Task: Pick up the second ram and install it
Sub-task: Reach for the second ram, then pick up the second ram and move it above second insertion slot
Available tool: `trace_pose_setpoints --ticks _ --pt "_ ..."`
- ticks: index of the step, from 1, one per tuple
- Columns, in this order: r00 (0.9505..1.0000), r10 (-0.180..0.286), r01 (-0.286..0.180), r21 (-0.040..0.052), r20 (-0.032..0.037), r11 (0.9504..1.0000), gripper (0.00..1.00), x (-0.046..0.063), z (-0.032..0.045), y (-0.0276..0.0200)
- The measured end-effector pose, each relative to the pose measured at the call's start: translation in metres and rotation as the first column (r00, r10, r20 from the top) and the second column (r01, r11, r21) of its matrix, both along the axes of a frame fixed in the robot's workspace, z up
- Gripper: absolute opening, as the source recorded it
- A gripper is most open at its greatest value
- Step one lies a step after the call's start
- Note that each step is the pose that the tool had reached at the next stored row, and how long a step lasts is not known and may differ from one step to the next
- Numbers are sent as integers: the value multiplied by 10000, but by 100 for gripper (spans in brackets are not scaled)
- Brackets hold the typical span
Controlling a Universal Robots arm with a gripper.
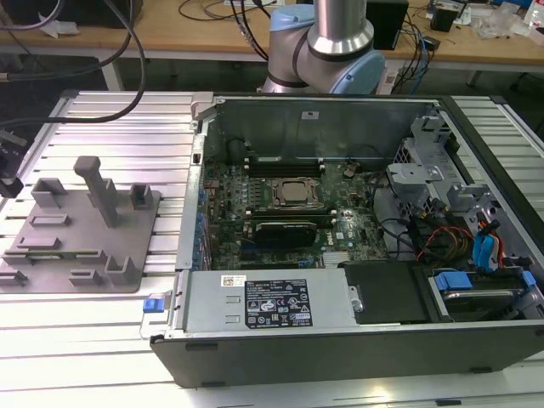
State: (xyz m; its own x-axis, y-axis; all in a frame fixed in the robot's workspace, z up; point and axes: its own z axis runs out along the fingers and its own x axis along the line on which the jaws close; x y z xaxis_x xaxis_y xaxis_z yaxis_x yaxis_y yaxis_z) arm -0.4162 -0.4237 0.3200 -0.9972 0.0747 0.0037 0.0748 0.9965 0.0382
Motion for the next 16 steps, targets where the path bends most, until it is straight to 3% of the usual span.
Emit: trace_pose_setpoints --ticks 16 --pt "9999 169 -169 0 1 9999 8 0 -4 0"
